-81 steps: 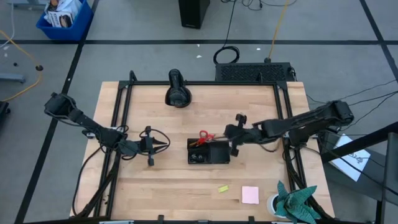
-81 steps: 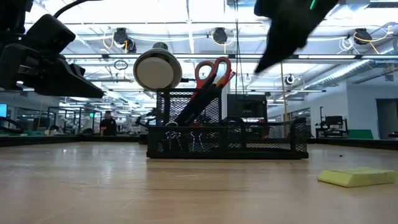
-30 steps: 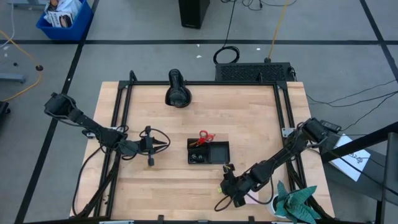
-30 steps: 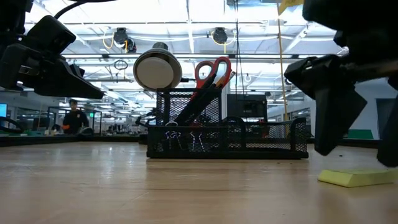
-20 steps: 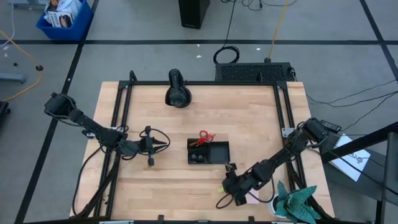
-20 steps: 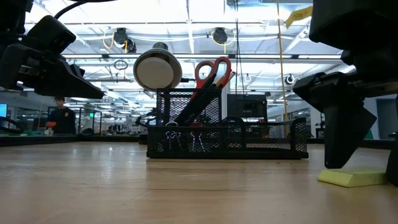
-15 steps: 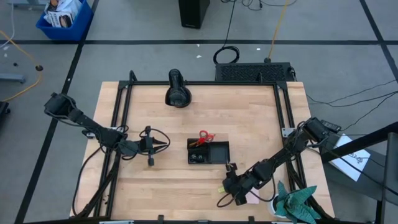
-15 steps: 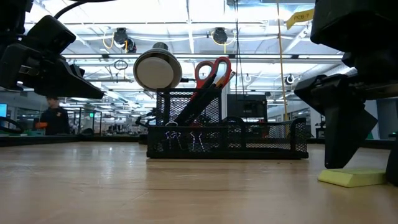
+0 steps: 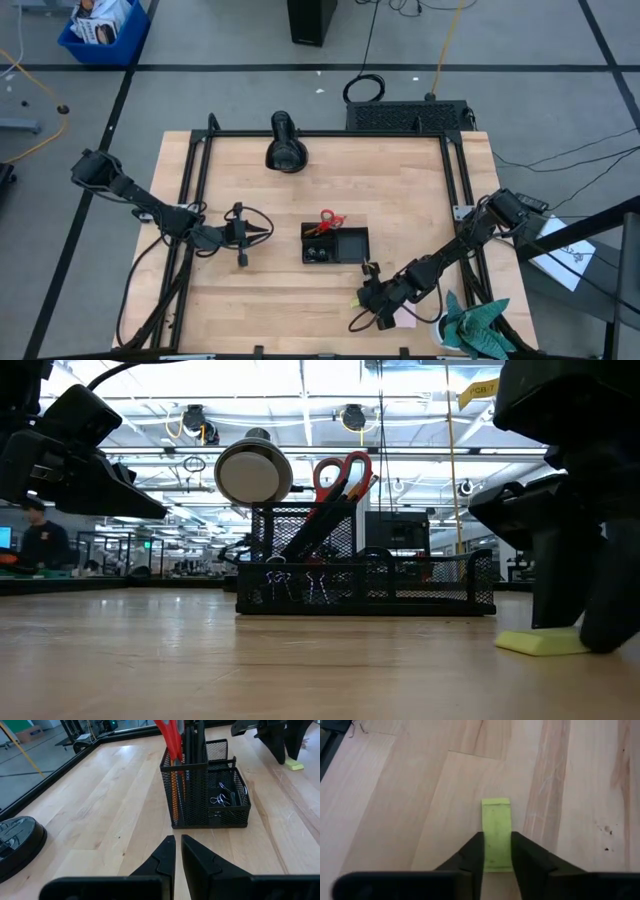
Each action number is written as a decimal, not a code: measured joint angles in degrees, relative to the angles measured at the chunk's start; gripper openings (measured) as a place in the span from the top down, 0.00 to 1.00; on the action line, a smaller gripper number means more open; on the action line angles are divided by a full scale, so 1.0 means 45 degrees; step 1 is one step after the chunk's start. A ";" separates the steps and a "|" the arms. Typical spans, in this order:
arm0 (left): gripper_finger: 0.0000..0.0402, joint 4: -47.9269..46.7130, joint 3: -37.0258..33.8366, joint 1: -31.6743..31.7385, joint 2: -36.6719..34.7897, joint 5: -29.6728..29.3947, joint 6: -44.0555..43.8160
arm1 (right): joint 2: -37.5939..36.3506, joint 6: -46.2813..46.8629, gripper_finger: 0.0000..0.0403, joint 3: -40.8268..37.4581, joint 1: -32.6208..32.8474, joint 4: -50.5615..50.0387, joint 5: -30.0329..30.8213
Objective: Pick and place office supplies into organizer
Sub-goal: Put the eraser into the desk organizer, then put the eraser into the organizer
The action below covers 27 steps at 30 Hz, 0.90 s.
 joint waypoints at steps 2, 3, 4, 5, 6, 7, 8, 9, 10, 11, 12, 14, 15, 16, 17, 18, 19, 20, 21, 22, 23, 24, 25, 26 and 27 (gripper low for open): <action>0.91 0.0000 0.0000 0.0003 -0.0003 0.0001 0.0007 | -0.0053 -0.0108 0.86 0.0000 -0.0005 -0.0005 -0.0005; 0.91 0.0000 -0.0004 0.0004 -0.0002 0.0002 0.0007 | -0.0090 -0.0196 0.88 0.0000 -0.0009 0.0012 -0.0014; 0.91 0.0000 -0.0005 0.0005 -0.0003 -0.0002 0.0007 | -0.0112 -0.0292 0.90 0.0000 -0.0010 0.0047 -0.0011; 0.91 0.0000 0.0000 0.0000 0.0002 -0.0002 0.0007 | -0.0145 -0.0396 0.92 0.0006 -0.0010 0.0058 0.0006; 0.91 0.0000 0.0000 0.0004 -0.0003 -0.0002 0.0007 | -0.0190 -0.0550 0.93 0.0049 -0.0017 0.0019 0.0020; 0.91 0.0000 0.0000 0.0000 -0.0003 0.0000 0.0007 | -0.0230 -0.0668 0.93 0.0096 -0.0057 0.0019 -0.0004; 0.91 0.0000 0.0000 0.0000 0.0000 0.0000 0.0000 | -0.0255 -0.0712 0.93 0.0171 -0.0106 0.0019 -0.0034; 0.91 0.0000 0.0000 0.0001 -0.0001 -0.0002 -0.0003 | -0.0300 -0.0731 0.93 0.0251 -0.0171 0.0019 -0.0039; 0.91 0.0000 0.0000 0.0004 -0.0002 0.0000 -0.0003 | -0.0392 -0.0751 0.93 0.0326 -0.0230 0.0019 -0.0034; 0.91 0.0000 0.0000 0.0000 0.0002 0.0000 -0.0003 | -0.0475 -0.0807 0.92 0.0434 -0.0301 0.0020 -0.0028; 0.91 0.0000 0.0000 0.0005 -0.0003 -0.0001 -0.0004 | -0.0501 -0.0894 0.92 0.0585 -0.0380 0.0068 -0.0019; 0.91 0.0001 0.0000 0.0000 -0.0003 -0.0002 -0.0003 | -0.0500 -0.1137 0.92 0.0880 -0.0501 0.0128 0.0014; 0.91 0.0005 0.0000 0.0000 -0.0003 -0.0002 0.0002 | -0.0496 -0.1295 0.93 0.1029 -0.0558 0.0048 0.0037; 0.91 0.0005 -0.0002 0.0003 -0.0001 -0.0002 0.0000 | -0.0492 -0.1481 0.93 0.1210 -0.0600 0.0020 0.0156; 0.91 0.0005 0.0000 0.0000 0.0001 -0.0002 -0.0003 | -0.0486 -0.1647 0.94 0.1404 -0.0647 0.0063 0.0487; 0.91 0.0022 -0.0002 0.0002 -0.0003 -0.0002 -0.0003 | -0.0494 -0.1780 0.95 0.1593 -0.0678 0.0122 0.0935; 0.91 0.0054 0.0000 0.0004 -0.0001 -0.0002 0.0007 | -0.0500 -0.1915 0.95 0.1781 -0.0723 0.0127 0.1464; 0.91 0.0058 -0.0001 0.0003 0.0001 -0.0002 0.0007 | -0.0500 -0.2039 0.95 0.1955 -0.0759 0.0126 0.1985; 0.91 0.0060 -0.0002 0.0003 -0.0002 -0.0002 0.0007 | -0.0500 -0.2169 0.95 0.2135 -0.0816 0.0120 0.2440; 0.91 0.0069 0.0000 0.0001 0.0001 -0.0002 0.0007 | -0.0500 -0.2256 0.95 0.2294 -0.0857 0.0116 0.2763; 0.91 0.0073 -0.0004 0.0001 0.0001 -0.0002 0.0007 | -0.0500 -0.2308 0.96 0.2457 -0.0929 0.0116 0.3014; 0.91 0.0073 0.0000 0.0000 0.0002 -0.0002 0.0012 | -0.0500 -0.2313 0.96 0.2595 -0.1027 0.0204 0.3063; 0.91 0.0073 0.0000 0.0000 -0.0003 -0.0002 0.0016 | -0.0500 -0.2309 0.96 0.2664 -0.1117 0.0362 0.3054; 0.91 0.0078 0.0000 0.0005 -0.0003 -0.0002 0.0017 | -0.0504 -0.2313 0.97 0.2671 -0.1217 0.0516 0.3065; 0.91 0.0078 0.0000 0.0004 -0.0002 -0.0002 0.0029 | -0.0502 -0.2327 0.98 0.2671 -0.1301 0.0621 0.3071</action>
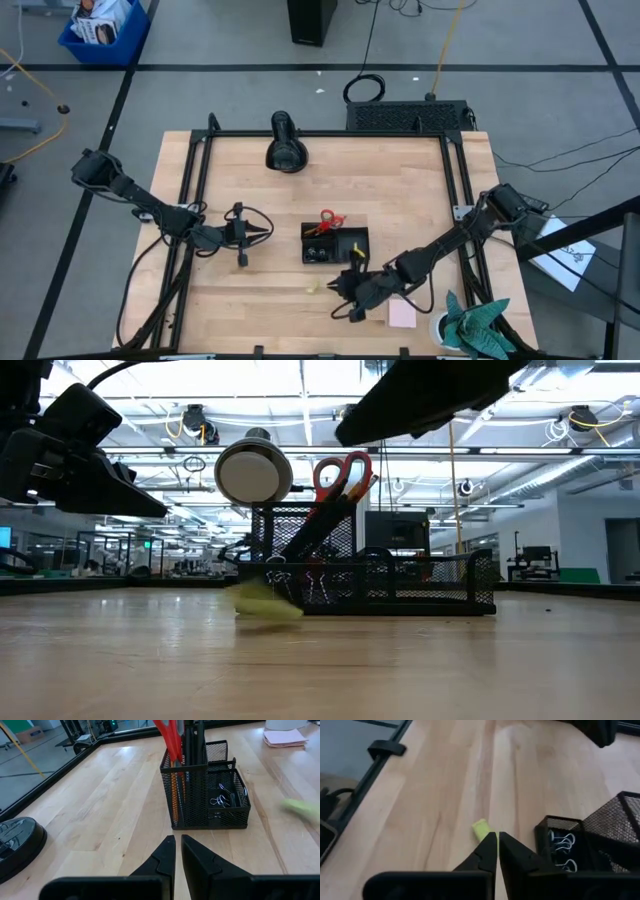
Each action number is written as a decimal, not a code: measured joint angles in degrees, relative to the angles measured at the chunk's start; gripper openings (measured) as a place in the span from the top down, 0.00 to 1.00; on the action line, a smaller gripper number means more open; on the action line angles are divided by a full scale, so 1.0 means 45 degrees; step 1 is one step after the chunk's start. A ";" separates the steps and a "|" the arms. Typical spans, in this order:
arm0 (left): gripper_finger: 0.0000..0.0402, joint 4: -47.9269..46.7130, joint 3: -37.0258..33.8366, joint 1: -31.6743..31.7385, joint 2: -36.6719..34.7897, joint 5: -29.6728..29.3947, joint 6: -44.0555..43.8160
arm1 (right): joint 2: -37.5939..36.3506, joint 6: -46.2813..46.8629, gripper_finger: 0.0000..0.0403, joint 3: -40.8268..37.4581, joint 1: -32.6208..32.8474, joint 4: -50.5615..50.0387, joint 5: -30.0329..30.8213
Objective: Pick and place office supplies into organizer
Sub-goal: Put the eraser into the organizer
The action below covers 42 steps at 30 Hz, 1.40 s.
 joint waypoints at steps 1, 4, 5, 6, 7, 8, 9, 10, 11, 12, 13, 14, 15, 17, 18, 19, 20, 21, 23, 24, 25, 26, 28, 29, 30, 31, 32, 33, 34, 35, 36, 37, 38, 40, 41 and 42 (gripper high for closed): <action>0.91 0.0000 0.0000 -0.0001 0.0003 0.0000 0.0012 | 0.0022 -0.0017 0.98 0.0000 -0.0076 0.0071 0.0011; 0.91 0.0000 0.0000 0.0000 -0.0001 0.0000 0.0012 | 0.0050 -0.0025 1.00 0.0000 -0.0258 -0.0051 -0.0045; 0.91 0.0000 0.0000 -0.0001 0.0003 0.0000 0.0012 | 0.0050 -0.0025 1.00 -0.0007 -0.0288 -0.0151 -0.0047; 0.91 0.0000 0.0000 0.0000 0.0002 0.0000 0.0012 | 0.0050 -0.0029 0.99 -0.0039 -0.0292 -0.0162 -0.0101; 0.91 0.0000 0.0000 -0.0003 0.0003 0.0000 0.0013 | 0.0050 -0.0084 0.98 -0.0079 -0.0292 -0.0155 -0.0326; 0.91 0.0000 0.0000 -0.0001 0.0004 0.0000 0.0031 | 0.0051 -0.0131 0.98 -0.0103 -0.0283 -0.0170 -0.0571; 0.91 0.0000 0.0000 0.0000 -0.0001 0.0000 0.0075 | 0.0055 -0.0212 0.97 -0.0112 -0.0282 -0.0162 -0.0858; 0.91 0.0000 0.0000 0.0000 -0.0001 0.0000 0.0075 | 0.0055 -0.0336 0.96 -0.0112 -0.0273 -0.0150 -0.1174; 0.91 0.0000 0.0000 0.0000 0.0000 0.0000 0.0080 | 0.0055 -0.0384 0.95 -0.0112 -0.0273 -0.0126 -0.1518; 0.91 0.0000 -0.0002 0.0000 0.0001 0.0000 0.0091 | 0.0062 -0.0425 0.94 -0.0112 -0.0280 -0.0044 -0.1825; 0.91 0.0002 0.0000 -0.0002 0.0001 0.0000 0.0106 | 0.0120 -0.0483 0.92 -0.0112 -0.0323 0.0113 -0.2046; 0.91 0.0004 0.0000 -0.0003 0.0000 0.0000 0.0109 | 0.0190 -0.0500 0.91 -0.0112 -0.0349 0.0282 -0.2108; 0.91 0.0005 0.0000 -0.0004 0.0001 0.0000 0.0109 | 0.0296 -0.0497 0.89 -0.0112 -0.0389 0.0464 -0.2131; 0.91 0.0010 0.0000 -0.0002 0.0004 0.0000 0.0104 | 0.0626 -0.0459 0.83 -0.0115 -0.0574 0.1165 -0.2729; 0.91 0.0014 0.0000 0.0000 -0.0001 0.0000 0.0104 | 0.0858 -0.0424 0.81 -0.0112 -0.0677 0.1552 -0.3037; 0.91 0.0049 0.0000 -0.0004 -0.0001 0.0000 0.0104 | 0.1140 -0.0352 0.78 -0.0112 -0.0775 0.2046 -0.3289; 0.91 0.0081 -0.0003 0.0000 0.0002 -0.0005 0.0104 | 0.1444 -0.0354 0.75 -0.0112 -0.0875 0.2530 -0.3446; 0.91 0.0087 0.0000 -0.0001 0.0000 -0.0005 0.0104 | 0.1733 -0.0367 0.72 -0.0112 -0.0950 0.2850 -0.3471; 0.91 0.0095 0.0000 -0.0001 0.0000 -0.0005 0.0102 | 0.2293 -0.0506 0.68 -0.0112 -0.1131 0.3288 -0.3711; 0.91 0.0087 -0.0002 0.0000 0.0001 -0.0005 0.0100 | 0.2556 -0.0589 0.67 -0.0112 -0.1222 0.3397 -0.3761; 0.91 0.0087 0.0000 -0.0004 -0.0001 -0.0005 0.0099 | 0.2767 -0.0625 0.66 -0.0112 -0.1307 0.3476 -0.3761; 0.91 0.0081 0.0000 -0.0002 0.0001 -0.0005 0.0099 | 0.2976 -0.0645 0.65 -0.0112 -0.1402 0.3623 -0.3756; 0.91 0.0017 -0.0004 -0.0004 -0.0001 -0.0005 0.0104 | 0.3291 -0.0740 0.64 -0.0112 -0.1554 0.3974 -0.3754; 0.91 0.0010 -0.0002 -0.0004 -0.0001 -0.0005 0.0118 | 0.3399 -0.0859 0.64 -0.0112 -0.1617 0.4139 -0.3756; 0.91 0.0010 0.0000 -0.0003 0.0003 -0.0005 0.0144 | 0.3451 -0.0992 0.64 -0.0112 -0.1653 0.4331 -0.3752; 0.91 0.0000 0.0000 0.0000 -0.0001 -0.0005 0.0158 | 0.3460 -0.1125 0.64 -0.0112 -0.1687 0.4445 -0.3754; 0.91 0.0002 0.0000 -0.0004 0.0002 -0.0005 0.0162 | 0.3452 -0.1285 0.64 -0.0112 -0.1707 0.4526 -0.3753; 0.91 0.0001 -0.0001 0.0000 0.0000 -0.0005 0.0162 | 0.3435 -0.1360 0.64 -0.0109 -0.1738 0.4571 -0.3756; 0.91 -0.0028 0.0000 0.0000 0.0003 -0.0005 0.0163 | 0.3431 -0.1461 0.64 -0.0107 -0.1776 0.4588 -0.3776; 0.91 -0.0063 0.0000 0.0000 -0.0001 -0.0005 0.0167 | 0.3431 -0.1533 0.64 -0.0107 -0.1814 0.4569 -0.3779; 0.91 -0.0063 0.0000 -0.0004 0.0004 -0.0005 0.0181 | 0.3436 -0.1620 0.64 -0.0107 -0.1842 0.4524 -0.3827; 0.91 -0.0070 0.0000 -0.0002 0.0001 -0.0005 0.0182 | 0.3436 -0.1697 0.64 -0.0107 -0.1874 0.4493 -0.4036; 0.91 -0.0090 0.0000 0.0008 0.0004 -0.0005 0.0186 | 0.3436 -0.1750 0.63 -0.0107 -0.1935 0.4504 -0.4349; 0.91 -0.0099 0.0000 0.0010 0.0004 -0.0005 0.0238 | 0.3436 -0.1783 0.61 -0.0107 -0.2022 0.4529 -0.4797; 0.91 -0.0097 0.0000 0.0010 0.0001 -0.0005 0.0265 | 0.3436 -0.1779 0.60 -0.0107 -0.2046 0.4525 -0.4799; 0.91 -0.0097 0.0000 0.0010 0.0000 -0.0005 0.0296 | 0.3436 -0.1800 0.59 -0.0107 -0.2066 0.4508 -0.4785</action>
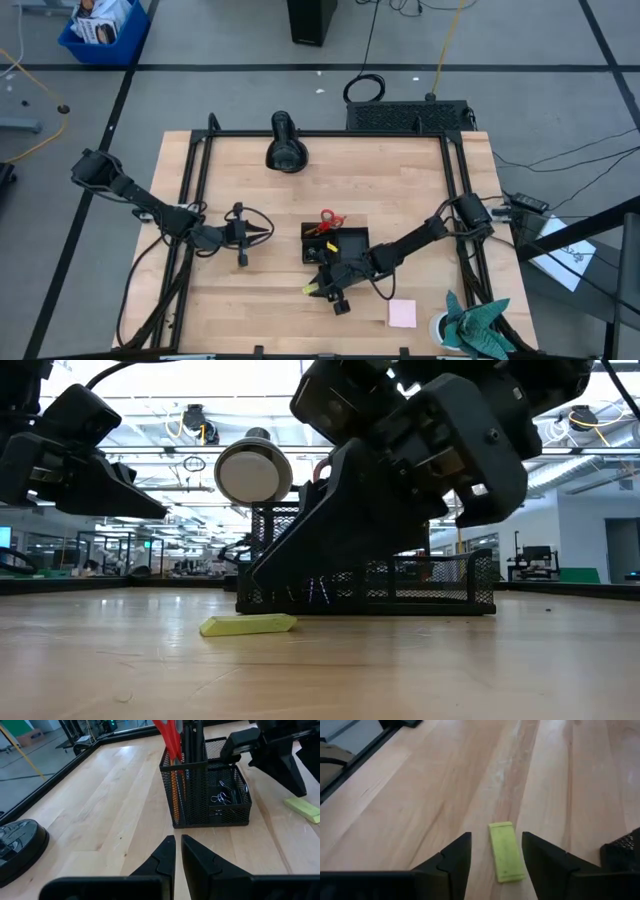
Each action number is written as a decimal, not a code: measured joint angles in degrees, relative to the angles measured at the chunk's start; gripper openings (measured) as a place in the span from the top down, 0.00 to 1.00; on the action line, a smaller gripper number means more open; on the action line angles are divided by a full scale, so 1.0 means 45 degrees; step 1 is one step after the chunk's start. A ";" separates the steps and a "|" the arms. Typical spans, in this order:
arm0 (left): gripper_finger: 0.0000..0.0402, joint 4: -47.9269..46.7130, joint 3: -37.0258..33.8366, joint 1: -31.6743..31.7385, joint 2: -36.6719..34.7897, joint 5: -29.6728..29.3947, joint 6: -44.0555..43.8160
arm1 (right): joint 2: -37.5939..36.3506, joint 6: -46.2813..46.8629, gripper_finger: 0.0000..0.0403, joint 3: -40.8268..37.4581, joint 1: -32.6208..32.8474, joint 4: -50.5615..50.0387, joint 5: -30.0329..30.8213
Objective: Pick and place office supplies into organizer
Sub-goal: Put the eraser into the organizer
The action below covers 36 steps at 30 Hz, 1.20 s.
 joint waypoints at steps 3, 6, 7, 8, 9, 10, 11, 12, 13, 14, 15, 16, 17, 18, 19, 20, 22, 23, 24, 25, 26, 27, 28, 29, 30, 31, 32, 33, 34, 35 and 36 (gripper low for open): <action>0.91 0.0000 -0.0001 0.0000 0.0004 0.0000 0.0027 | 0.0000 -0.0260 0.53 0.0000 -0.0052 0.0029 0.0000; 0.91 0.0000 0.0000 0.0000 0.0004 0.0000 0.0036 | 0.0035 -0.0478 0.50 0.0000 -0.0121 0.0039 0.0051; 0.91 0.0000 0.0000 0.0000 0.0003 0.0000 0.0037 | 0.0147 -0.0501 0.49 0.0000 -0.0167 0.0217 0.0063; 0.91 0.0000 0.0000 0.0000 0.0001 0.0000 0.0042 | 0.0243 -0.0506 0.49 0.0008 -0.0212 0.0399 0.0049; 0.91 0.0005 0.0000 0.0000 0.0001 0.0000 0.0047 | 0.0337 -0.0538 0.49 0.0007 -0.0243 0.0479 0.0028; 0.91 0.0005 0.0000 0.0000 -0.0001 0.0000 0.0051 | 0.0467 -0.0543 0.49 0.0005 -0.0286 0.0687 -0.0066; 0.91 0.0006 0.0000 0.0000 0.0000 0.0000 0.0051 | 0.0647 -0.0525 0.49 0.0006 -0.0324 0.1043 -0.0242; 0.91 -0.0020 0.0000 0.0000 -0.0001 0.0000 0.0050 | 0.0821 -0.0502 0.49 0.0015 -0.0371 0.1245 -0.0346; 0.91 -0.0028 0.0000 0.0000 -0.0001 0.0005 0.0046 | 0.0968 -0.0441 0.49 0.0015 -0.0373 0.1268 -0.0421; 0.91 -0.0030 0.0000 0.0000 -0.0001 0.0002 0.0026 | 0.1102 -0.0355 0.49 -0.0011 -0.0377 0.1361 -0.0522; 0.91 -0.0072 -0.0001 0.0002 -0.0001 0.0000 0.0001 | 0.1177 -0.0281 0.49 0.0010 -0.0378 0.1314 -0.0560; 0.91 -0.0114 0.0000 0.0019 0.0003 0.0004 0.0002 | 0.1243 -0.0184 0.49 0.0027 -0.0388 0.1375 -0.0561; 0.91 -0.0121 0.0000 0.0019 -0.0001 0.0001 0.0003 | 0.1286 -0.0170 0.48 0.0019 -0.0388 0.1384 -0.0551; 0.91 -0.0114 0.0000 0.0019 0.0001 0.0000 -0.0002 | 0.1307 -0.0163 0.48 0.0033 -0.0386 0.1336 -0.0551; 0.91 -0.0114 0.0000 0.0022 -0.0001 0.0000 -0.0002 | 0.1336 -0.0163 0.49 0.0034 -0.0383 0.1337 -0.0554; 0.91 -0.0130 -0.0002 0.0033 -0.0001 0.0005 -0.0002 | 0.1341 -0.0168 0.49 0.0034 -0.0383 0.1290 -0.0554; 0.91 -0.0136 0.0000 0.0091 -0.0001 0.0005 -0.0009 | 0.1341 -0.0168 0.50 0.0034 -0.0383 0.1131 -0.0533; 0.91 -0.0147 0.0000 0.0136 0.0000 0.0006 -0.0026 | 0.1345 -0.0168 0.51 0.0034 -0.0383 0.1032 -0.0440; 0.91 -0.0166 -0.0004 0.0183 -0.0001 0.0010 -0.0027 | 0.1345 -0.0159 0.53 0.0034 -0.0383 0.0927 -0.0300; 0.91 -0.0167 0.0000 0.0227 -0.0001 0.0010 -0.0037 | 0.1345 -0.0169 0.55 0.0040 -0.0380 0.0789 -0.0251; 0.91 -0.0165 0.0000 0.0266 0.0004 0.0010 -0.0066 | 0.1345 -0.0173 0.57 0.0051 -0.0361 0.0674 -0.0242; 0.91 -0.0167 0.0000 0.0310 0.0002 0.0017 -0.0084 | 0.1345 -0.0170 0.60 0.0053 -0.0359 0.0586 -0.0230; 0.91 -0.0170 0.0000 0.0350 0.0000 0.0019 -0.0093 | 0.1345 -0.0168 0.63 0.0053 -0.0352 0.0530 -0.0228; 0.91 -0.0170 0.0000 0.0373 0.0004 0.0032 -0.0138 | 0.1345 -0.0169 0.66 0.0053 -0.0337 0.0502 -0.0220; 0.91 -0.0170 0.0000 0.0403 0.0001 0.0059 -0.0181 | 0.1345 -0.0174 0.69 0.0048 -0.0312 0.0506 -0.0200; 0.91 -0.0170 0.0000 0.0426 -0.0001 0.0093 -0.0222 | 0.1327 -0.0206 0.73 0.0044 -0.0286 0.0515 -0.0175; 0.91 -0.0170 0.0000 0.0454 0.0004 0.0118 -0.0249 | 0.1290 -0.0288 0.76 0.0044 -0.0263 0.0514 -0.0170; 0.91 -0.0170 0.0000 0.0466 -0.0001 0.0121 -0.0268 | 0.1262 -0.0345 0.80 0.0040 -0.0239 0.0544 -0.0170; 0.91 -0.0170 0.0000 0.0472 0.0003 0.0121 -0.0289 | 0.1188 -0.0443 0.83 0.0029 -0.0207 0.0533 -0.0170; 0.91 -0.0170 0.0000 0.0476 -0.0001 0.0121 -0.0293 | 0.1120 -0.0563 0.86 0.0029 -0.0182 0.0473 -0.0176; 0.91 -0.0179 0.0000 0.0471 -0.0001 0.0126 -0.0293 | 0.1045 -0.0625 0.88 0.0022 -0.0137 0.0453 -0.0170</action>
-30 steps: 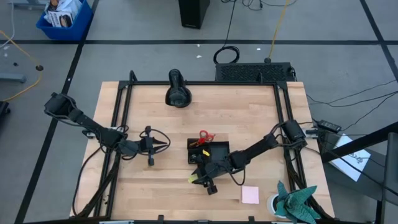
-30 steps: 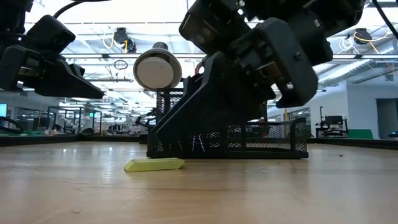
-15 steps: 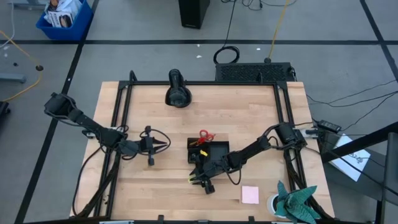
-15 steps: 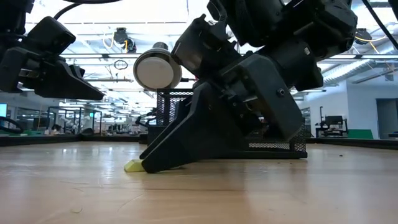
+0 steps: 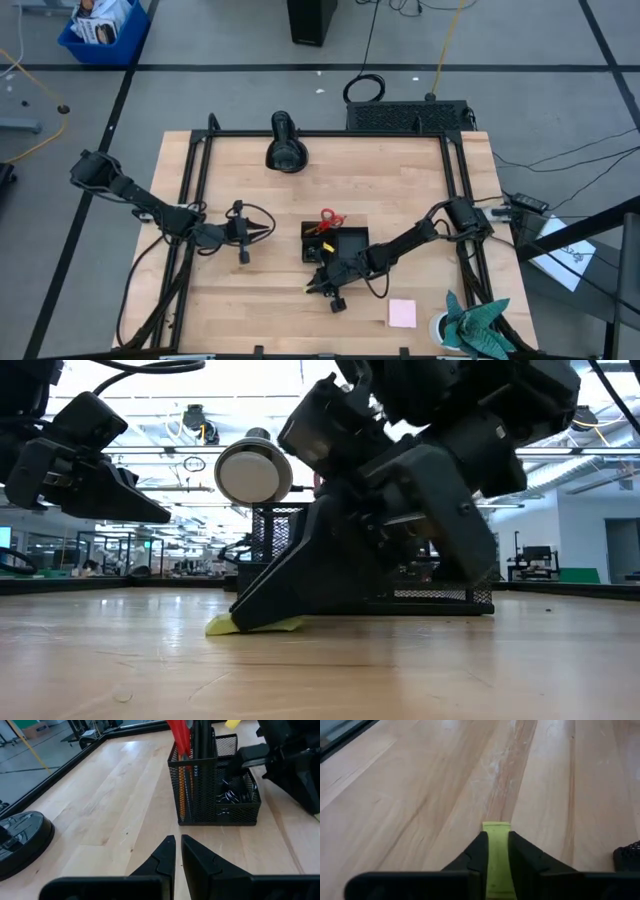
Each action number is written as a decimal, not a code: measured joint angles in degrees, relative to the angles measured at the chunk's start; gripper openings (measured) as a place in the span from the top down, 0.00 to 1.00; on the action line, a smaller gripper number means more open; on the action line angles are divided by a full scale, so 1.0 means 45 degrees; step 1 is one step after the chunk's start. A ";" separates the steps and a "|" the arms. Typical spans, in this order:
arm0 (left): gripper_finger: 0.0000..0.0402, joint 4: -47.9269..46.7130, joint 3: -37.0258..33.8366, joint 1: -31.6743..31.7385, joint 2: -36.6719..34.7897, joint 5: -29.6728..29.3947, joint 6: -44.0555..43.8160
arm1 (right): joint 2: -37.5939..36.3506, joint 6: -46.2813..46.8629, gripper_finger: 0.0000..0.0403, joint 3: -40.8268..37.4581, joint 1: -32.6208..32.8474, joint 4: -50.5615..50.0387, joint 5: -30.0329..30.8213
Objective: Pick and place office supplies into organizer
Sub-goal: Put the eraser into the organizer
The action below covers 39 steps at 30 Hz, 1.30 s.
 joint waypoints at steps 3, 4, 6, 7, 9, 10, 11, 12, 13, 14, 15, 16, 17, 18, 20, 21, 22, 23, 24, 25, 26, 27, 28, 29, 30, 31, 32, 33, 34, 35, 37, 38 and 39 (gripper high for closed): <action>0.91 -0.0005 -0.0002 0.0000 0.0002 0.0000 -0.0013 | -0.0327 -0.0198 0.90 -0.0026 0.0112 -0.0294 -0.0025; 0.91 0.0000 -0.0003 0.0000 0.0000 0.0000 -0.0020 | -0.0451 -0.0227 0.90 -0.0032 0.0132 -0.0371 -0.0010; 0.91 -0.0003 -0.0004 0.0000 0.0001 0.0005 -0.0020 | -0.0667 -0.0218 0.88 -0.0055 0.0183 -0.0629 0.0110; 0.91 0.0000 0.0000 0.0000 0.0000 0.0005 -0.0021 | -0.0778 -0.0226 0.87 -0.0061 0.0212 -0.0736 0.0222; 0.91 0.0000 0.0000 0.0000 0.0005 0.0005 -0.0020 | -0.0997 -0.0261 0.86 -0.0061 0.0240 -0.0887 0.0356; 0.91 0.0004 -0.0004 0.0001 0.0000 0.0005 -0.0020 | -0.1114 -0.0257 0.86 -0.0061 0.0279 -0.0920 0.0530; 0.91 -0.0005 0.0000 0.0000 0.0005 0.0003 -0.0020 | -0.1171 -0.0257 0.86 -0.0061 0.0303 -0.0920 0.0568; 0.91 -0.0001 0.0000 0.0001 0.0005 0.0001 -0.0020 | -0.1216 -0.0261 0.86 -0.0056 0.0341 -0.0906 0.0569; 0.91 0.0004 0.0000 0.0000 0.0002 0.0005 -0.0020 | -0.1263 -0.0260 0.86 -0.0056 0.0380 -0.0936 0.0577; 0.91 0.0004 0.0000 0.0000 0.0000 0.0000 -0.0020 | -0.1292 -0.0257 0.86 -0.0056 0.0409 -0.0962 0.0580; 0.91 0.0004 0.0000 0.0001 0.0002 0.0002 -0.0020 | -0.1346 -0.0258 0.86 -0.0056 0.0449 -0.0941 0.0598; 0.91 0.0004 0.0000 0.0000 0.0001 0.0005 -0.0020 | -0.1426 -0.0262 0.86 -0.0056 0.0467 -0.0944 0.0677; 0.91 0.0006 0.0000 0.0000 0.0000 0.0005 -0.0020 | -0.1529 -0.0262 0.86 -0.0056 0.0514 -0.0944 0.0900; 0.91 0.0014 0.0000 0.0000 0.0000 0.0005 -0.0020 | -0.1616 -0.0262 0.86 -0.0053 0.0559 -0.0942 0.1127; 0.91 0.0014 0.0000 0.0000 0.0000 0.0005 -0.0020 | -0.1788 -0.0322 0.86 -0.0041 0.0584 -0.0953 0.1646; 0.91 0.0014 0.0000 0.0000 0.0003 0.0005 -0.0033 | -0.1889 -0.0348 0.86 -0.0041 0.0617 -0.0990 0.1930; 0.91 0.0017 0.0000 0.0000 0.0000 0.0003 -0.0055 | -0.2002 -0.0390 0.86 -0.0041 0.0635 -0.0997 0.2183; 0.91 0.0011 0.0000 0.0000 0.0000 0.0000 -0.0071 | -0.2135 -0.0428 0.86 -0.0041 0.0633 -0.0994 0.2553; 0.91 0.0011 0.0000 0.0000 0.0002 0.0005 -0.0073 | -0.2271 -0.0442 0.86 -0.0039 0.0624 -0.0979 0.2978; 0.91 0.0021 -0.0001 -0.0005 0.0000 0.0005 -0.0073 | -0.2423 -0.0460 0.86 -0.0035 0.0624 -0.1023 0.3441; 0.91 0.0022 -0.0002 0.0000 0.0005 0.0005 -0.0073 | -0.2557 -0.0462 0.86 -0.0027 0.0624 -0.1231 0.3933; 0.91 0.0016 0.0000 0.0000 0.0000 0.0001 -0.0073 | -0.2646 -0.0456 0.86 -0.0027 0.0604 -0.1446 0.4381; 0.91 0.0019 0.0000 0.0000 0.0004 0.0001 -0.0073 | -0.2719 -0.0458 0.86 -0.0027 0.0551 -0.1632 0.4750; 0.91 0.0019 0.0000 0.0000 0.0005 0.0005 -0.0073 | -0.2778 -0.0456 0.86 -0.0027 0.0507 -0.1889 0.5045; 0.91 0.0019 0.0000 0.0000 0.0002 0.0005 -0.0071 | -0.2801 -0.0404 0.86 -0.0027 0.0432 -0.2090 0.5269; 0.91 0.0019 -0.0005 0.0000 0.0000 0.0000 -0.0073 | -0.2811 -0.0349 0.86 -0.0027 0.0333 -0.2184 0.5280; 0.91 0.0015 0.0000 0.0000 0.0000 0.0005 -0.0069 | -0.2813 -0.0307 0.86 -0.0027 0.0233 -0.2295 0.5265; 0.91 0.0017 -0.0001 -0.0004 0.0001 0.0005 -0.0068 | -0.2820 -0.0223 0.86 -0.0027 0.0139 -0.2514 0.5270; 0.91 0.0024 0.0000 -0.0002 0.0005 0.0005 -0.0068 | -0.2821 -0.0157 0.86 -0.0027 0.0046 -0.2772 0.5269; 0.91 0.0012 0.0000 0.0000 0.0000 0.0004 -0.0068 | -0.2812 -0.0011 0.85 -0.0027 -0.0055 -0.3034 0.5265; 0.91 0.0010 0.0000 -0.0005 0.0000 0.0005 -0.0064 | -0.2808 0.0379 0.85 -0.0027 -0.0258 -0.3408 0.5246; 0.91 0.0014 0.0000 0.0000 0.0003 0.0005 -0.0064 | -0.2808 0.0529 0.85 -0.0027 -0.0342 -0.3533 0.5242; 0.91 0.0009 0.0000 0.0000 0.0005 0.0003 -0.0064 | -0.2808 0.0673 0.85 -0.0027 -0.0415 -0.3579 0.5246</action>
